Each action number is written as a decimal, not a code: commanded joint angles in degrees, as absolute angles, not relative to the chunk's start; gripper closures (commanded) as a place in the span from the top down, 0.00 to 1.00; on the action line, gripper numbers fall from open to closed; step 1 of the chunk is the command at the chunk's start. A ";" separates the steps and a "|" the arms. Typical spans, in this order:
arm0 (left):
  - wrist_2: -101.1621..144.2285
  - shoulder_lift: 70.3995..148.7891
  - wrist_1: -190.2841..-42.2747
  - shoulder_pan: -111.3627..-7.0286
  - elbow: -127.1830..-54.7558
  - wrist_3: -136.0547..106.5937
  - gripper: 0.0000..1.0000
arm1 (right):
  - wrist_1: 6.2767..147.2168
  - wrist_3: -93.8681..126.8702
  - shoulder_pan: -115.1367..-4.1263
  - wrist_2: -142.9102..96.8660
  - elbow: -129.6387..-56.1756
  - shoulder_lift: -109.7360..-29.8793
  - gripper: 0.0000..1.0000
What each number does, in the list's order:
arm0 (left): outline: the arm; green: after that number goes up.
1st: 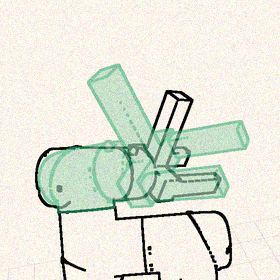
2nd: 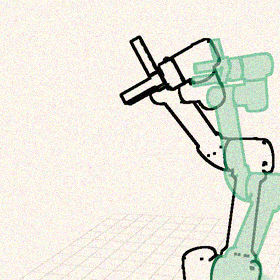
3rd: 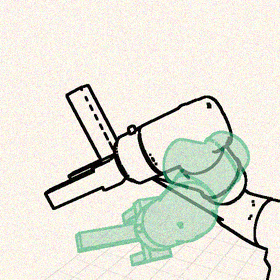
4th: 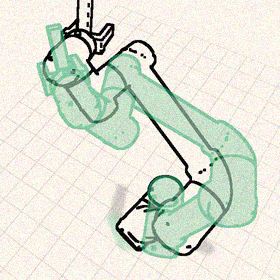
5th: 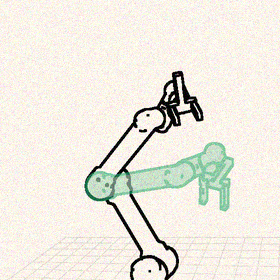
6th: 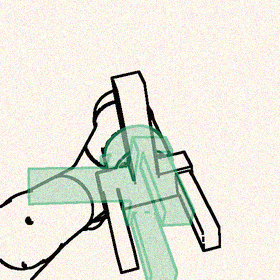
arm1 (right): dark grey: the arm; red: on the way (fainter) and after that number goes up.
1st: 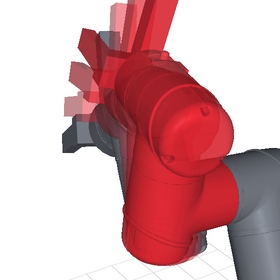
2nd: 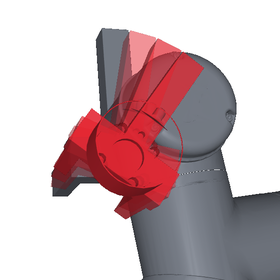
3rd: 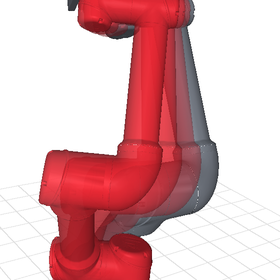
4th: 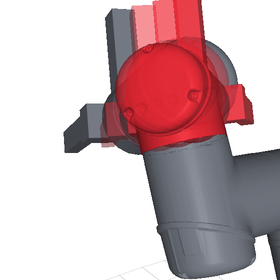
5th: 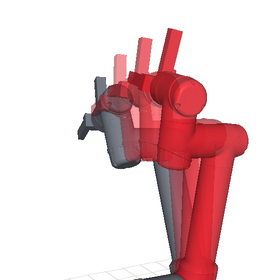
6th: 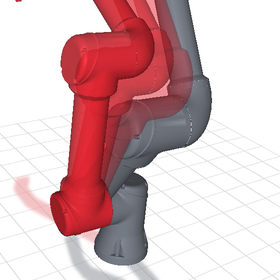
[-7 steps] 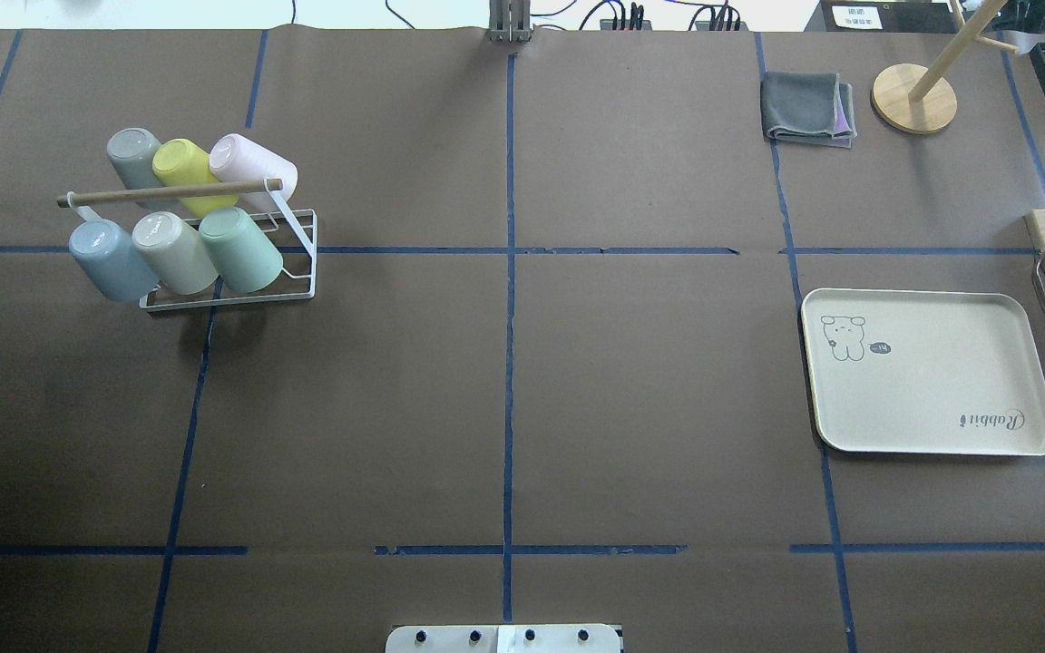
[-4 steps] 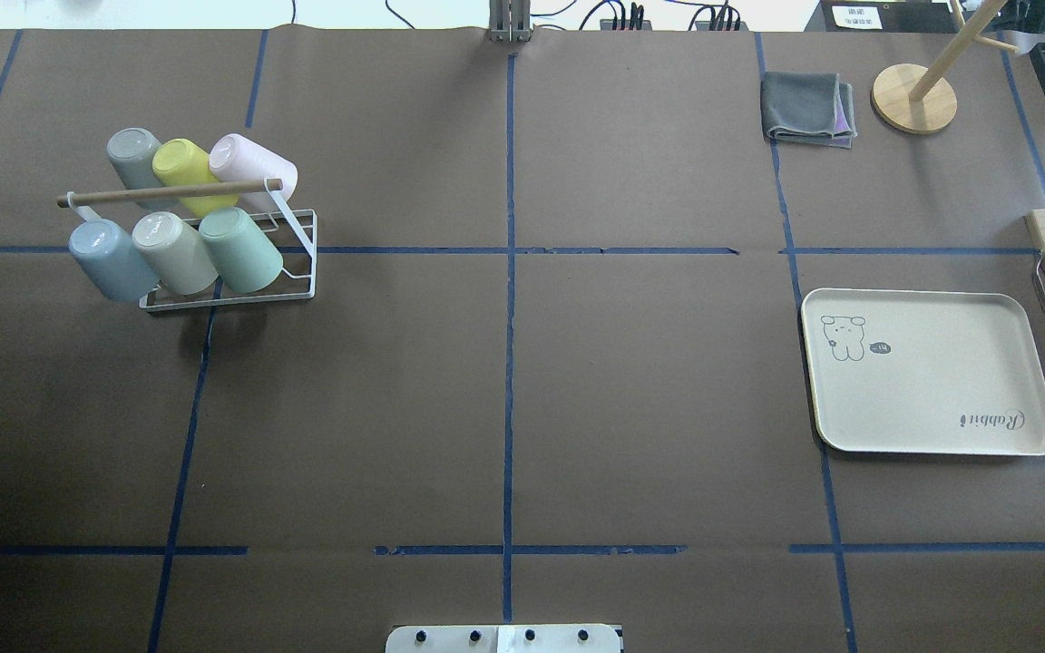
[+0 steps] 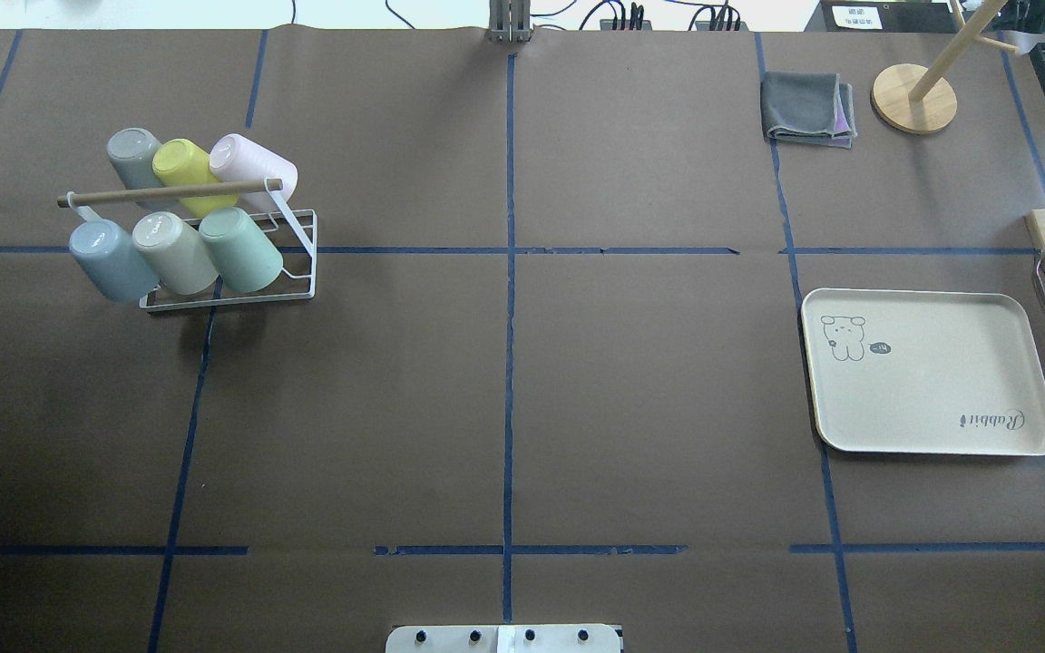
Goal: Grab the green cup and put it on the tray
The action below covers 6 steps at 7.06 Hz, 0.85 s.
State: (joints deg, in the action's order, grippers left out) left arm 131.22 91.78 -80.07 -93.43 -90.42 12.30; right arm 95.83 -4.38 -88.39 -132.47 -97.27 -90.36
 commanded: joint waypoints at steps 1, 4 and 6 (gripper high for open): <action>131.22 91.76 -80.07 -93.43 -90.62 12.30 1.00 | 95.89 -4.13 -87.80 -132.53 -96.42 -88.86 1.00; 131.22 91.76 -80.07 -93.43 -90.88 12.30 1.00 | 95.54 0.14 -87.54 -133.84 -95.80 -88.86 0.99; 131.22 91.76 -80.16 -93.43 -91.05 12.30 1.00 | 87.59 6.72 -85.97 -134.47 -95.71 -90.69 1.00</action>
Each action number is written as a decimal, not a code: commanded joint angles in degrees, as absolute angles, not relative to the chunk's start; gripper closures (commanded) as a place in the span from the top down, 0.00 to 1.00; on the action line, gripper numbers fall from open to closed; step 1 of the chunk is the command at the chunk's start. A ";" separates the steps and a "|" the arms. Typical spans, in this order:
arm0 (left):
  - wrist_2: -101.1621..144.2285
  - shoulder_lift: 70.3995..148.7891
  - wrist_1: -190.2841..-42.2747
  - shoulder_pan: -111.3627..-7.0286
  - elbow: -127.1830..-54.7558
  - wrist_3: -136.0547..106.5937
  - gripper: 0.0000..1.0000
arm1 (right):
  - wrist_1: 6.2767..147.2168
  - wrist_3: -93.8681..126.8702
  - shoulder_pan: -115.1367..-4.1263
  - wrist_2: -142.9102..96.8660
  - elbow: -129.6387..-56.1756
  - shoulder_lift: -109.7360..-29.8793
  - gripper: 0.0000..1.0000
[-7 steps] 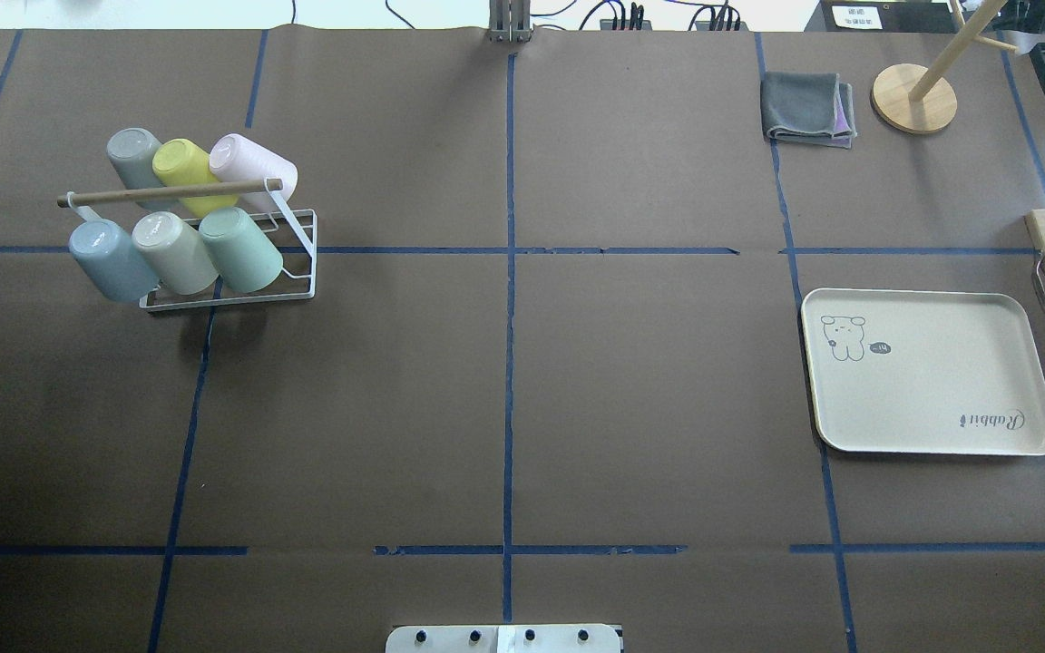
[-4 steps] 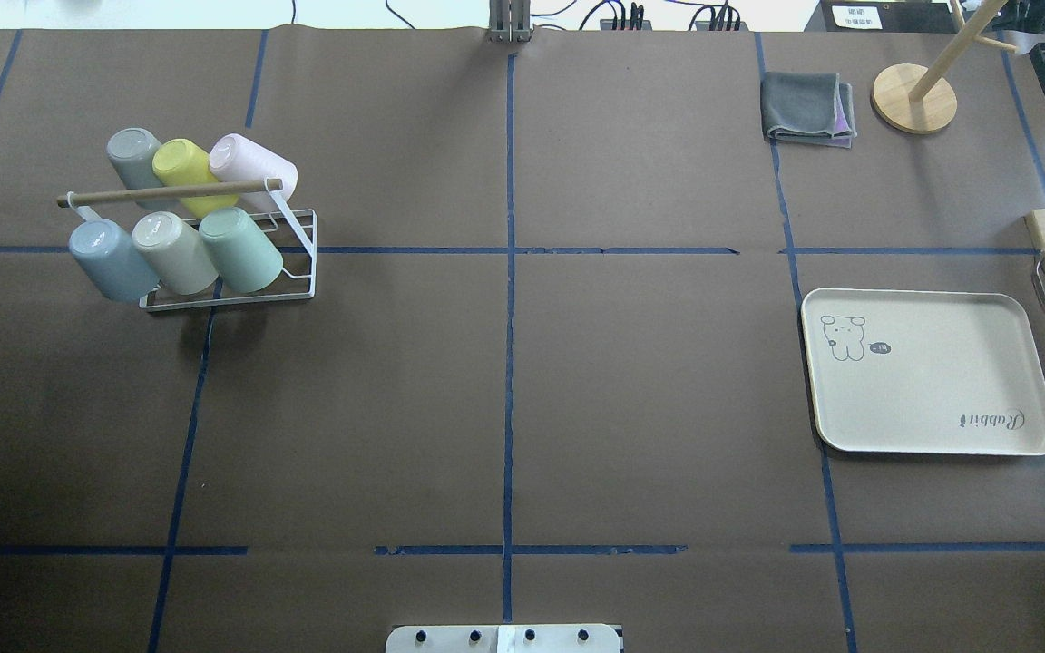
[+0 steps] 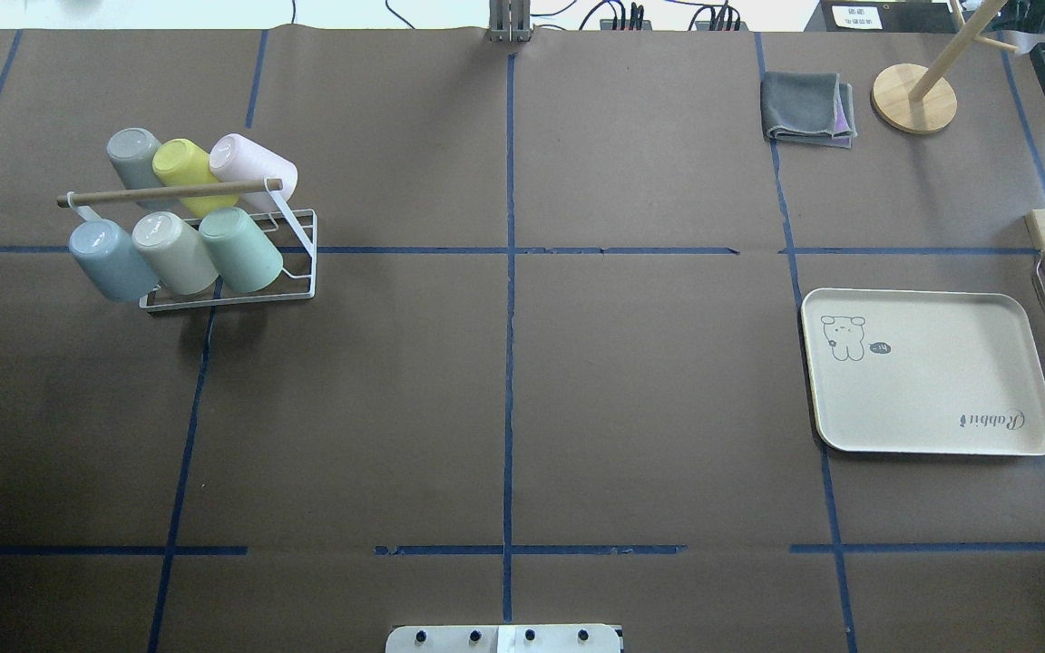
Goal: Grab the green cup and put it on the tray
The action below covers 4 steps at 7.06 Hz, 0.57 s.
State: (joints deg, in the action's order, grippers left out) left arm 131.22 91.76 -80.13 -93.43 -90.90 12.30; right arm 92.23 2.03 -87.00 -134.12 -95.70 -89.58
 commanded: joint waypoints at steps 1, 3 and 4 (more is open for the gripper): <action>131.22 91.76 -80.07 -93.43 -91.49 12.30 1.00 | 80.06 16.08 -83.26 -134.56 -95.80 -92.10 1.00; 131.22 91.76 -80.16 -93.43 -91.49 12.30 1.00 | 67.45 27.99 -77.98 -134.65 -95.89 -95.52 1.00; 131.22 91.67 -80.16 -93.43 -91.49 12.30 1.00 | 64.72 30.82 -75.35 -134.47 -95.89 -97.19 1.00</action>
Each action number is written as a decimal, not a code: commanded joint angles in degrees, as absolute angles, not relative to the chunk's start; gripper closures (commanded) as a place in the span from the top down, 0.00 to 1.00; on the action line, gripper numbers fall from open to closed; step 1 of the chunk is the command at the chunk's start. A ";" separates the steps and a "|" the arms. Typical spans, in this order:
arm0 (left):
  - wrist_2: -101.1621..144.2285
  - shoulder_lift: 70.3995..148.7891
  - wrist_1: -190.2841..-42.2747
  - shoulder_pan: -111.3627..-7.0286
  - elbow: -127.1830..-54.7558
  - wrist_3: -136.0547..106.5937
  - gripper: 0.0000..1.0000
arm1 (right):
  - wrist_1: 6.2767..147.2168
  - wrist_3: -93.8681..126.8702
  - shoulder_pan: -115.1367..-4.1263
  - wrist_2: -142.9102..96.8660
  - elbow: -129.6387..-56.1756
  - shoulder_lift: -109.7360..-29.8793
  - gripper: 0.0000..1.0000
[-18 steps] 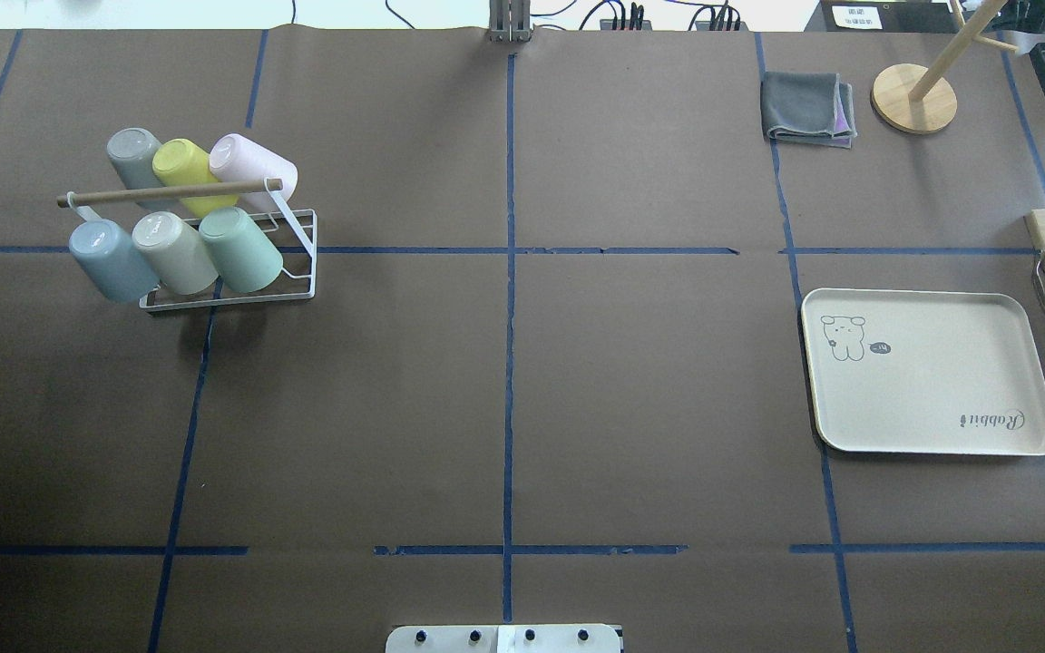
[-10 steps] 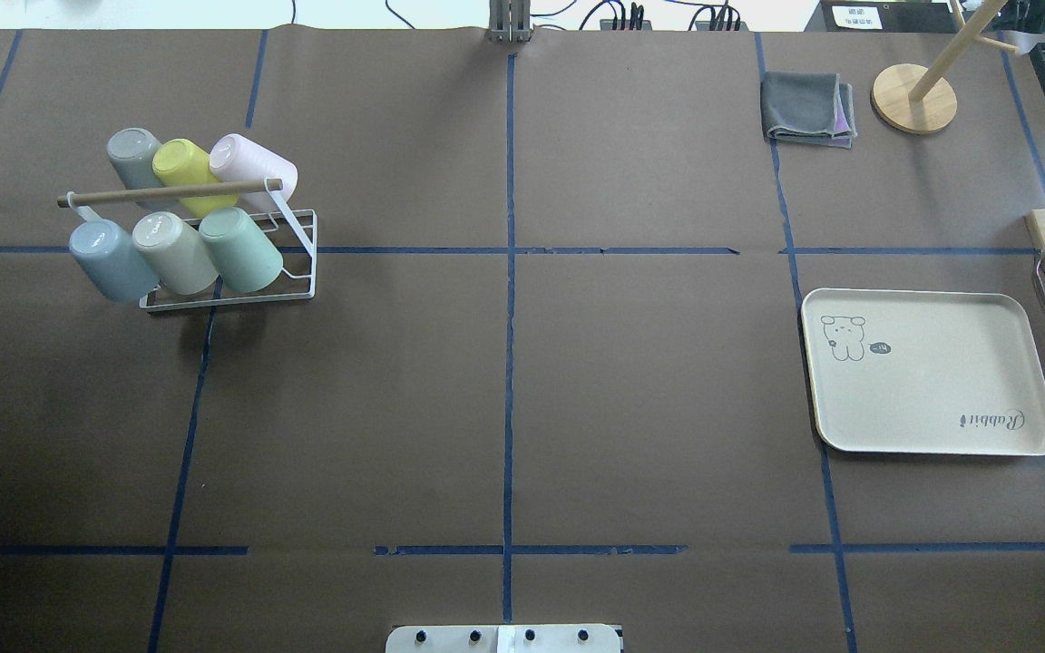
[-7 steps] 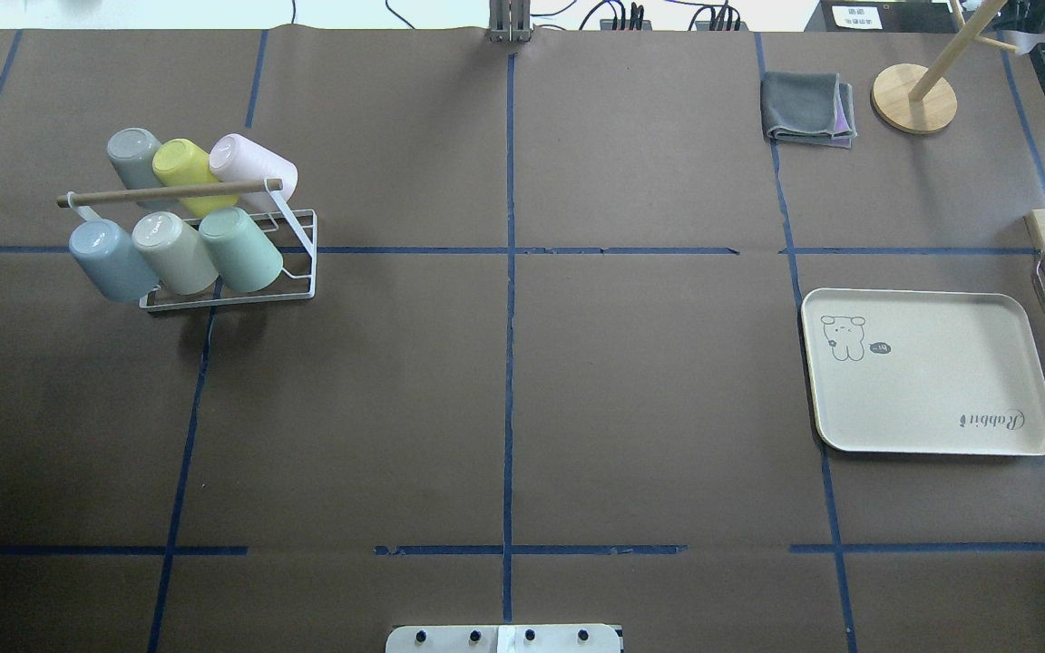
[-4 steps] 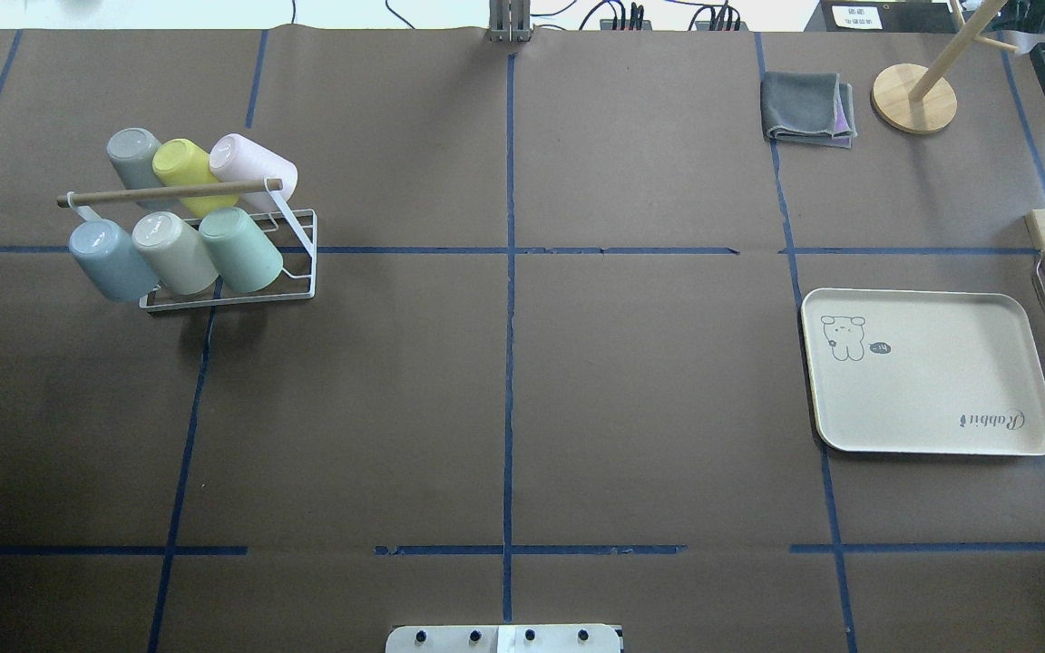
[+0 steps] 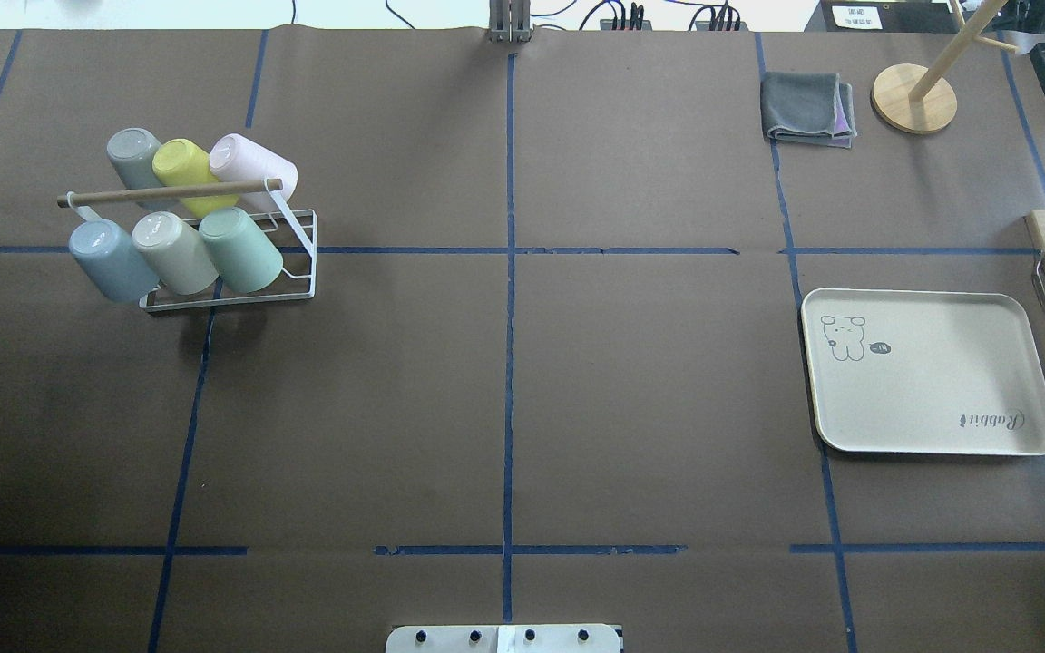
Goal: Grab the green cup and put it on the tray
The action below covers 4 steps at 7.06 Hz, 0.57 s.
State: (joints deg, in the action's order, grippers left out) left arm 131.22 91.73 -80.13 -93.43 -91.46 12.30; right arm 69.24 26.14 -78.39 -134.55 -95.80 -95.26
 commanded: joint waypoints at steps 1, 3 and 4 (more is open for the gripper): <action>131.22 91.41 -80.16 -93.43 -91.67 12.30 1.00 | 60.60 33.55 -72.36 -133.69 -95.71 -99.82 0.99; 131.22 91.32 -80.16 -93.43 -91.76 12.30 1.00 | 53.55 40.23 -66.04 -129.05 -95.28 -102.56 0.99; 131.22 91.32 -80.16 -93.43 -91.76 12.30 1.00 | 53.35 40.34 -64.96 -128.68 -94.32 -102.57 0.99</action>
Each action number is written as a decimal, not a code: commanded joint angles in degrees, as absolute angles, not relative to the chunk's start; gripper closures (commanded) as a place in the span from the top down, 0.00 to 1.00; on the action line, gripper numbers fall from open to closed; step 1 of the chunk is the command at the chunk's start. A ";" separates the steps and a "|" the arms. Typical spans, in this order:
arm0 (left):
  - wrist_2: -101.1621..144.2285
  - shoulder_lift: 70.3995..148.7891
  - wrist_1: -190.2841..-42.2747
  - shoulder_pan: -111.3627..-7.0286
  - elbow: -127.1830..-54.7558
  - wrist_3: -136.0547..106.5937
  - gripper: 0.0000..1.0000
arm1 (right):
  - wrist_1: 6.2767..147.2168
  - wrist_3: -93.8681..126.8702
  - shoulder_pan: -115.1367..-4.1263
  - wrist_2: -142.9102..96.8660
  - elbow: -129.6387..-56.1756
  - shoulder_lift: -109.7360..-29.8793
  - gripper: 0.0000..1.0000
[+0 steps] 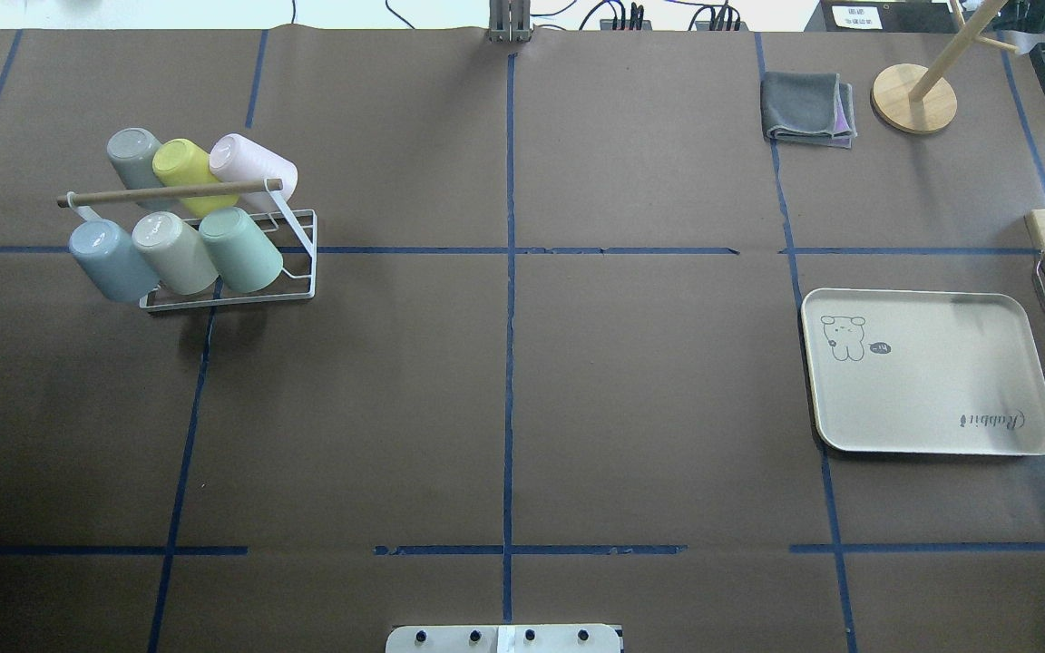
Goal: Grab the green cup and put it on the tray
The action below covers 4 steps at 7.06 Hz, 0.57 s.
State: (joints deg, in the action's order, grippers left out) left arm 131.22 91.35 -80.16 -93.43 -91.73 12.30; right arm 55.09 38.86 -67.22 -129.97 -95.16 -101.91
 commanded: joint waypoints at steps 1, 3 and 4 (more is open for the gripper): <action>131.22 91.32 -80.16 -93.43 -91.84 12.30 1.00 | 53.44 40.34 -63.91 -128.32 -93.44 -102.39 0.99; 131.22 91.32 -80.24 -93.43 -91.85 12.30 1.00 | 53.44 40.34 -62.06 -128.14 -92.29 -102.04 0.99; 131.22 91.41 -80.24 -93.43 -91.85 12.30 1.00 | 53.44 40.25 -61.01 -128.06 -91.68 -101.95 0.99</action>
